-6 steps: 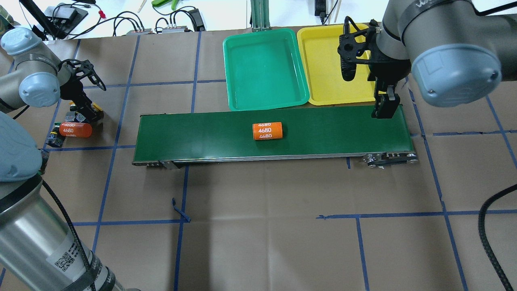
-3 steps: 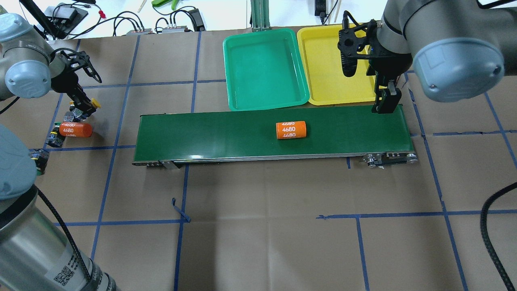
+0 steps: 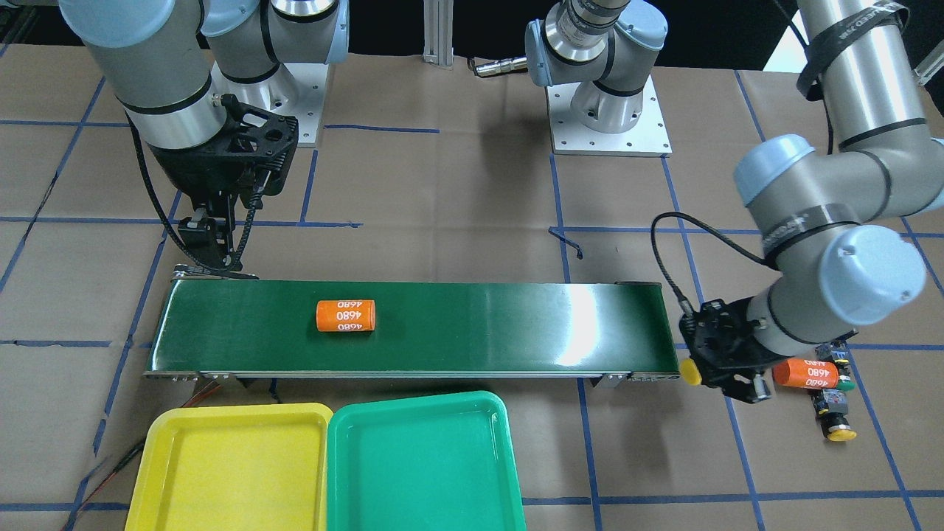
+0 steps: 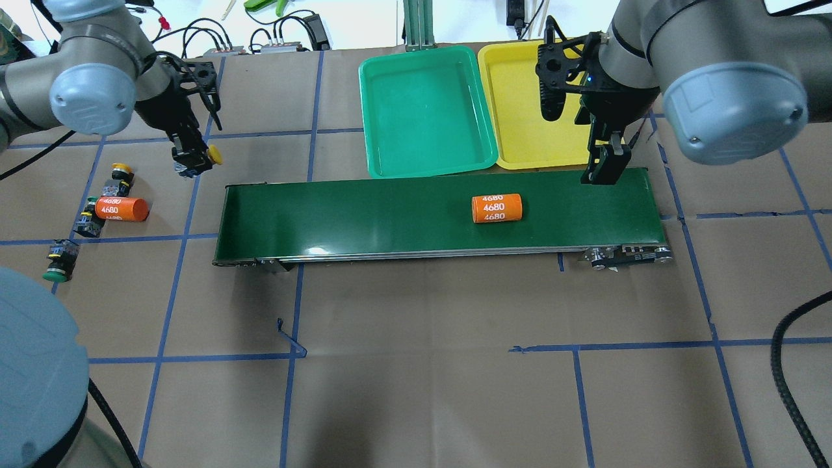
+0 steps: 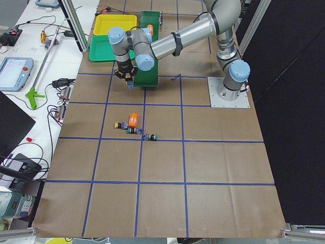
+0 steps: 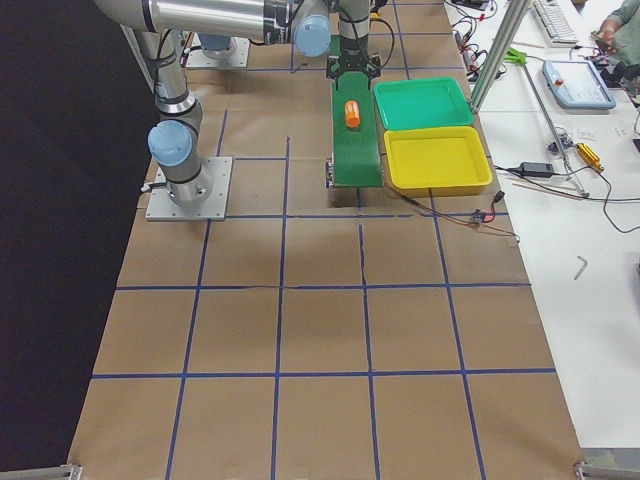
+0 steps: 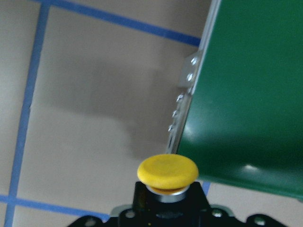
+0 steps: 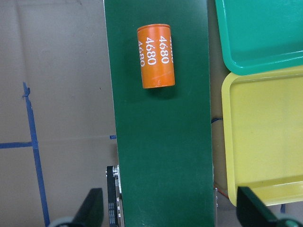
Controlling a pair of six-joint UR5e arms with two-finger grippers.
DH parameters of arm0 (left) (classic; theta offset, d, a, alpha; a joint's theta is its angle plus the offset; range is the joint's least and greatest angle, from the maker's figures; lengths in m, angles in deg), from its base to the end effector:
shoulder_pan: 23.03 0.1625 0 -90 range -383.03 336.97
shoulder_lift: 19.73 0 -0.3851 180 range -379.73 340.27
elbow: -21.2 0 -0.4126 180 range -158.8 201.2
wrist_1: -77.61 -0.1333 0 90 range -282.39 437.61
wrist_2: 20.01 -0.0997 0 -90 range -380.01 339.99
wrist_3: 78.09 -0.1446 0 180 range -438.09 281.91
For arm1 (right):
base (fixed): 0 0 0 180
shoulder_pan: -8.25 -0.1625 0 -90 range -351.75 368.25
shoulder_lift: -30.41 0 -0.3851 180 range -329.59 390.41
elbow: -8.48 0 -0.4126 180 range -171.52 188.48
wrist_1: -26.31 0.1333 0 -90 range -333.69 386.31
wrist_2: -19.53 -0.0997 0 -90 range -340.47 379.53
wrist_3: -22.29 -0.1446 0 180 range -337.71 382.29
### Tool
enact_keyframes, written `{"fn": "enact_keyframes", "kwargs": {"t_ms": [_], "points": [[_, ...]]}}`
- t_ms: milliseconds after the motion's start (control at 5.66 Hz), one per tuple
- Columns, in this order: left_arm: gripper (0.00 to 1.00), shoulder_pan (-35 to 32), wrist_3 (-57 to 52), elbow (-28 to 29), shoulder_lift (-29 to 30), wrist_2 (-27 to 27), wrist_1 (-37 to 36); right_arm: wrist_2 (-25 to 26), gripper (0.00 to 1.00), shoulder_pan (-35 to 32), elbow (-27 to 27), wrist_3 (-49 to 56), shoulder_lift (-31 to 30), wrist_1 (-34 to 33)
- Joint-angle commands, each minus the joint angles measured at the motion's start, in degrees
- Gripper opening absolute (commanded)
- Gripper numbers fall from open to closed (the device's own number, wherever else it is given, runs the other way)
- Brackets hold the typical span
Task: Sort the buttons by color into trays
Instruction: 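Carry the yellow-capped button onto the conveyor and release it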
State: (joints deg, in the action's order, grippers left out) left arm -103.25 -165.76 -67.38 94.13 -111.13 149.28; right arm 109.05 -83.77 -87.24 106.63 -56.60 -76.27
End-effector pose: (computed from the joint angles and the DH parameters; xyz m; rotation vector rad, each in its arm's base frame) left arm -0.0222 -0.6393 0.2058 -1.9489 -2.4096 -0.0961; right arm 0.1534 -0.5321 0.3471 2.1231 -2.2619 0.0875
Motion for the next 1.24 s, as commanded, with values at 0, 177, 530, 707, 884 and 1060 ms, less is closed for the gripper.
{"fn": "enact_keyframes", "kwargs": {"t_ms": [0, 177, 530, 707, 884, 1060], "points": [[0.0, -6.2, -3.2, -7.3, -4.2, -0.2, 0.0, -0.2, 1.0, -0.1, 0.0, 0.1, -0.2, 2.4], [0.04, -7.7, -4.0, -11.7, -5.7, -2.2, -0.9, -0.2, 1.0, -0.1, 0.0, 0.1, -0.3, 4.2], [0.26, -9.3, -4.0, -16.1, -6.8, -2.5, -5.8, -0.2, 1.0, -0.1, 0.0, -3.0, -0.5, 5.1], [0.98, -8.9, -4.2, -15.8, -6.9, -2.6, -5.7, -0.4, 1.0, -0.1, 0.0, -5.7, -0.4, 4.4], [0.99, -8.3, -4.0, -14.5, -7.3, -2.7, -5.4, 0.2, 1.0, -0.1, -0.1, -4.8, 0.1, 5.2], [0.99, -4.6, -3.5, -11.6, -7.4, -3.2, -4.4, 0.6, 1.0, -0.1, -0.1, -4.0, 0.0, 5.7]]}}
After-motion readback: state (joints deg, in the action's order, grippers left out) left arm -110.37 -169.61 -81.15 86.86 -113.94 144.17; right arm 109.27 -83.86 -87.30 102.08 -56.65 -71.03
